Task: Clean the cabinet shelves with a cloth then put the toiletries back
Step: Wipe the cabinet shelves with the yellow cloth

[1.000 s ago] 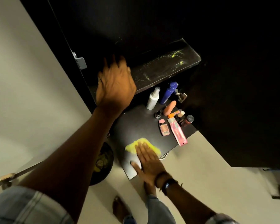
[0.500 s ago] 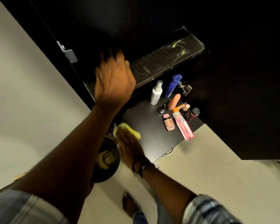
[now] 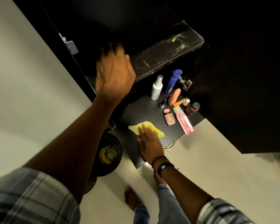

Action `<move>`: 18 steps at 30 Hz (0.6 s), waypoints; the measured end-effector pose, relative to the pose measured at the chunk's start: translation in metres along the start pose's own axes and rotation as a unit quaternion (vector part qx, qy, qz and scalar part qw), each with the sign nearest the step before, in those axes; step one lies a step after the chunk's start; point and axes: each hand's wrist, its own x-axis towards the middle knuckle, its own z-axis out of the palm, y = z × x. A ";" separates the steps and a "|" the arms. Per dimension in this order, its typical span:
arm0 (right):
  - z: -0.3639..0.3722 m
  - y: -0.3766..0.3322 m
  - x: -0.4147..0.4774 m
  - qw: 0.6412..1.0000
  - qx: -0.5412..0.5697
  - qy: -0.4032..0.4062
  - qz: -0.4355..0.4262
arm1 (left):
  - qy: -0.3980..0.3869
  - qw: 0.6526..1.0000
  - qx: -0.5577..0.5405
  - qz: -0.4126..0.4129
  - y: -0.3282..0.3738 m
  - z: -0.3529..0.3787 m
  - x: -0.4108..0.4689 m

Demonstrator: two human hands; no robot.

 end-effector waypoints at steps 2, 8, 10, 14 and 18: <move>0.017 -0.015 0.005 0.999 0.030 -0.022 -0.021 | 0.008 1.000 0.003 0.003 0.000 0.002 0.000; 0.022 -0.033 -0.036 0.990 0.040 -0.043 -0.130 | 0.030 0.999 0.006 0.018 0.001 -0.001 0.001; 0.009 -0.035 -0.045 0.995 0.022 -0.072 -0.072 | 0.027 0.999 0.006 0.027 0.002 -0.002 0.000; -0.043 -0.022 -0.047 0.982 0.098 -0.144 0.080 | 0.006 0.999 -0.019 0.026 0.001 -0.013 -0.005; -0.119 -0.003 -0.029 0.960 0.237 -0.025 0.147 | -0.071 0.997 -0.011 0.038 0.005 -0.036 -0.014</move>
